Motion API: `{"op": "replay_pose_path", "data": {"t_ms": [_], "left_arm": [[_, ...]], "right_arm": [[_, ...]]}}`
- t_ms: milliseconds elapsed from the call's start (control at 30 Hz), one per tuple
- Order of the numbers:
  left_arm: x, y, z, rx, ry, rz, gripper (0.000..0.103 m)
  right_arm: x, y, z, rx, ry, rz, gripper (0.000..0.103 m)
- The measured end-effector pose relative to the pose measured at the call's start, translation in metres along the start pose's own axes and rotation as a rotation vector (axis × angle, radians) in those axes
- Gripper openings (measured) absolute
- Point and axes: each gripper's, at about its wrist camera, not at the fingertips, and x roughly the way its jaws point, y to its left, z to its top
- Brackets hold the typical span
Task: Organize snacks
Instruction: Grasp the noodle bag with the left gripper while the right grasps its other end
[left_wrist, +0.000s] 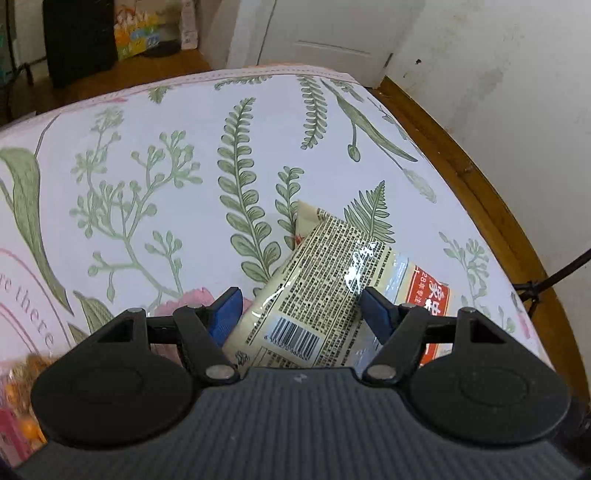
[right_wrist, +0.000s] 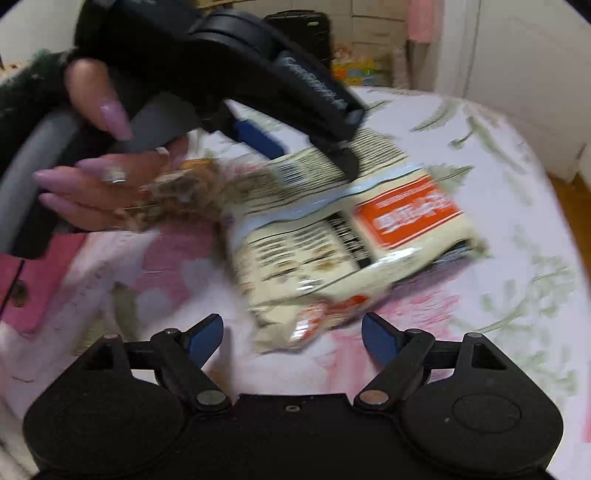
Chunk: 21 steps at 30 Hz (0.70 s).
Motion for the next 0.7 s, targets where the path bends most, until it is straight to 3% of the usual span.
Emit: {"op": "replay_pose_path", "data": {"t_ms": [233,333,433,500,633,700], "left_arm": [[0.002,0.010,-0.009,-0.092,0.065,-0.079,0.070],[0.004,0.007,-0.016,-0.085,0.086,-0.083,0.070],[0.005,0.005,-0.020,-0.110,0.103,-0.099,0.068],[0.004,0.004,-0.020,-0.104,0.116,-0.115,0.063],[0.003,0.001,-0.023,-0.103,0.140,-0.149,0.057],[0.002,0.001,-0.027,-0.124,0.150,-0.171,0.057]], "right_arm": [[-0.015,-0.047,0.004,0.096,0.000,-0.081,0.088],[-0.023,-0.075,0.008,0.197,0.029,0.085,0.088],[-0.029,-0.097,0.009,0.338,-0.051,0.163,0.089],[-0.021,-0.102,0.010,0.366,-0.053,0.219,0.090],[0.006,-0.099,0.003,0.405,-0.033,0.243,0.092],[0.010,-0.086,-0.002,0.336,-0.063,0.260,0.099]]}}
